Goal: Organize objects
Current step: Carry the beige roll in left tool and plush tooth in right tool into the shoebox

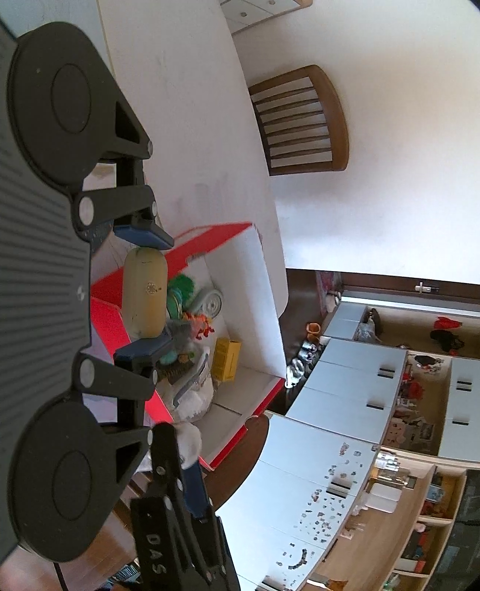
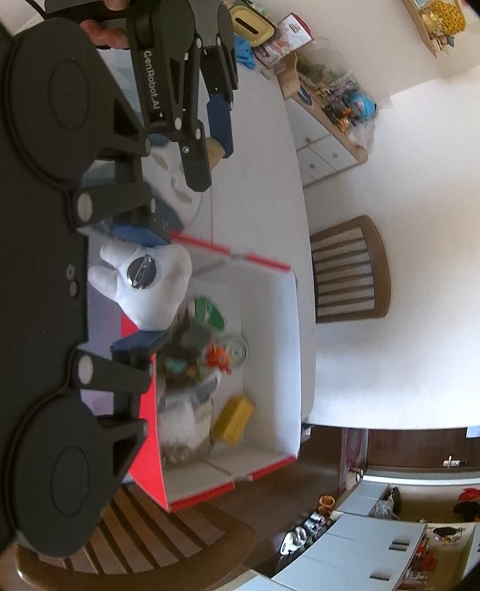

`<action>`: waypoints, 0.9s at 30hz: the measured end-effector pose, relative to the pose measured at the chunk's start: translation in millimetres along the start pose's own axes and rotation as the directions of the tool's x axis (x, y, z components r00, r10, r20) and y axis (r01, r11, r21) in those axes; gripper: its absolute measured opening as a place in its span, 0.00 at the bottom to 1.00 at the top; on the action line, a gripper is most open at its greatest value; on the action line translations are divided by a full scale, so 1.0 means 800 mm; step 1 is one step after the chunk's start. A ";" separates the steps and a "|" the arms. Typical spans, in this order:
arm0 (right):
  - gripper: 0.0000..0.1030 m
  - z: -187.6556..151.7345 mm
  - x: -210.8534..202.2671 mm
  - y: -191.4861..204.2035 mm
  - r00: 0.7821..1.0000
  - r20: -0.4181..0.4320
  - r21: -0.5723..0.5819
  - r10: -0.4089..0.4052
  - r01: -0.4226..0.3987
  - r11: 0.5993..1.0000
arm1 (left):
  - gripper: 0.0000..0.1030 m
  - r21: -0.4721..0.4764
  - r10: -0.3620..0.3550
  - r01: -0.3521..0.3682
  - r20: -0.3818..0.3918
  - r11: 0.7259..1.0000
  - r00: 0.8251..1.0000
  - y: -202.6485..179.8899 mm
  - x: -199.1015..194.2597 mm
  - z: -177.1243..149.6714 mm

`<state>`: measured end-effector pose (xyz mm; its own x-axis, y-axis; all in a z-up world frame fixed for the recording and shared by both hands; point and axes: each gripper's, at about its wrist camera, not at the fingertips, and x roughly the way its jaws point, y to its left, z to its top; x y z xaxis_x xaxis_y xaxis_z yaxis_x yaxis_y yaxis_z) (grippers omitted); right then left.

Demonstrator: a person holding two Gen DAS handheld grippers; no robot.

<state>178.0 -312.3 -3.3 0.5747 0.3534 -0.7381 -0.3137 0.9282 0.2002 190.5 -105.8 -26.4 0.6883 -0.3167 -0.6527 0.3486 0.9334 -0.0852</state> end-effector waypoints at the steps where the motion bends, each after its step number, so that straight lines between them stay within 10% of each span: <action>1: 0.46 0.001 -0.001 -0.006 1.000 0.004 0.003 0.000 0.000 1.000 | 0.49 0.003 0.004 -0.004 -0.004 1.000 1.000 -0.005 0.005 0.001; 27: 0.46 0.042 0.120 -0.129 0.993 -0.065 -0.061 -0.097 0.093 0.994 | 0.49 0.004 0.144 -0.145 -0.137 0.989 0.980 -0.074 0.193 0.060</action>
<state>290.9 -370.5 -73.0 0.5521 0.2531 -0.7944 -0.3044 0.9482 0.0905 306.7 -218.4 -85.9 0.6378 -0.1529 -0.7549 0.2479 0.9687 0.0132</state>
